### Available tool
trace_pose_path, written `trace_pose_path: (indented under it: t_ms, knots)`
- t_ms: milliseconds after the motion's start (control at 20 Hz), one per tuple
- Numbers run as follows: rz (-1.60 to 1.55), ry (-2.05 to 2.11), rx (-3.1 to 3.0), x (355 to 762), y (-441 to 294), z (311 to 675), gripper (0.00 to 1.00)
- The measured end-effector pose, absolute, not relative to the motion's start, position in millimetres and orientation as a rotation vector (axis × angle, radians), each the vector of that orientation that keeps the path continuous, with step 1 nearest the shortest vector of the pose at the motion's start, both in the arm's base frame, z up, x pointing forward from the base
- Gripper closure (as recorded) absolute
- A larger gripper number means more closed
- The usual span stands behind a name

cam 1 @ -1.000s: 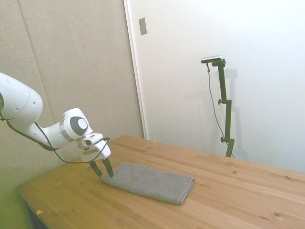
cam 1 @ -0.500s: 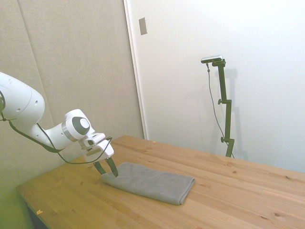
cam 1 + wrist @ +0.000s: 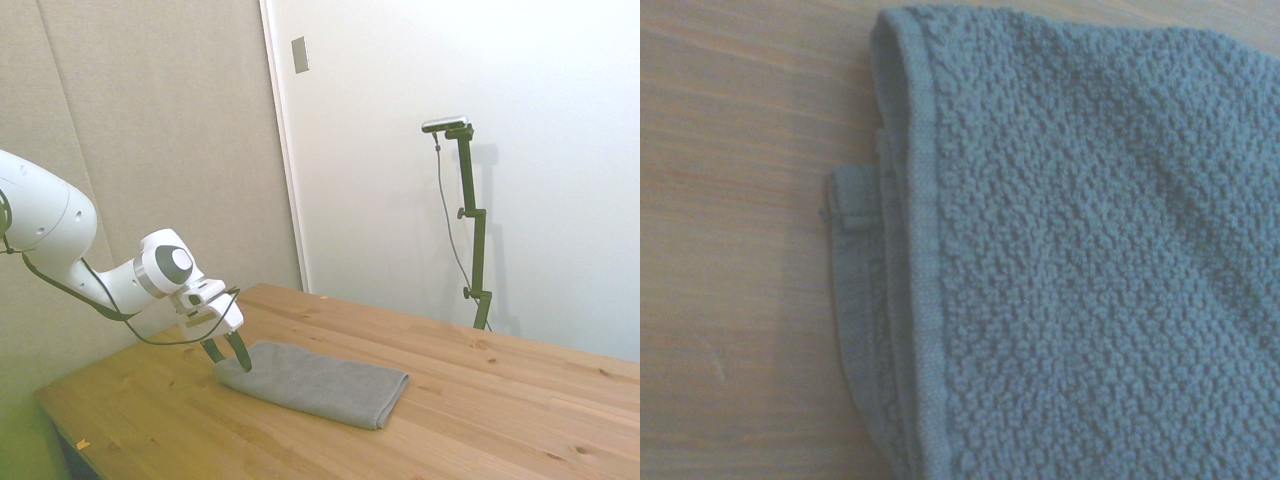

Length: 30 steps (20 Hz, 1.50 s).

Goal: Fold the towel

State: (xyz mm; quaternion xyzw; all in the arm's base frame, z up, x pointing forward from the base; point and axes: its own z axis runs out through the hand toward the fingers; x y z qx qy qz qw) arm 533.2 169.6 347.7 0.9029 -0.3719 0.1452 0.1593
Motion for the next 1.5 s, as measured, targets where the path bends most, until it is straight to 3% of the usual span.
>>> trace_pose_path:
  t_ms: [650, 1000, 1500]
  knots:
    - [0.431, -1.127, 2.599, 532, 153, 360, 1.0]
    - [0.434, -1.257, 2.655, 527, 100, 415, 1.0]
    - [0.475, -1.529, 2.687, 515, -43, 493, 1.0]
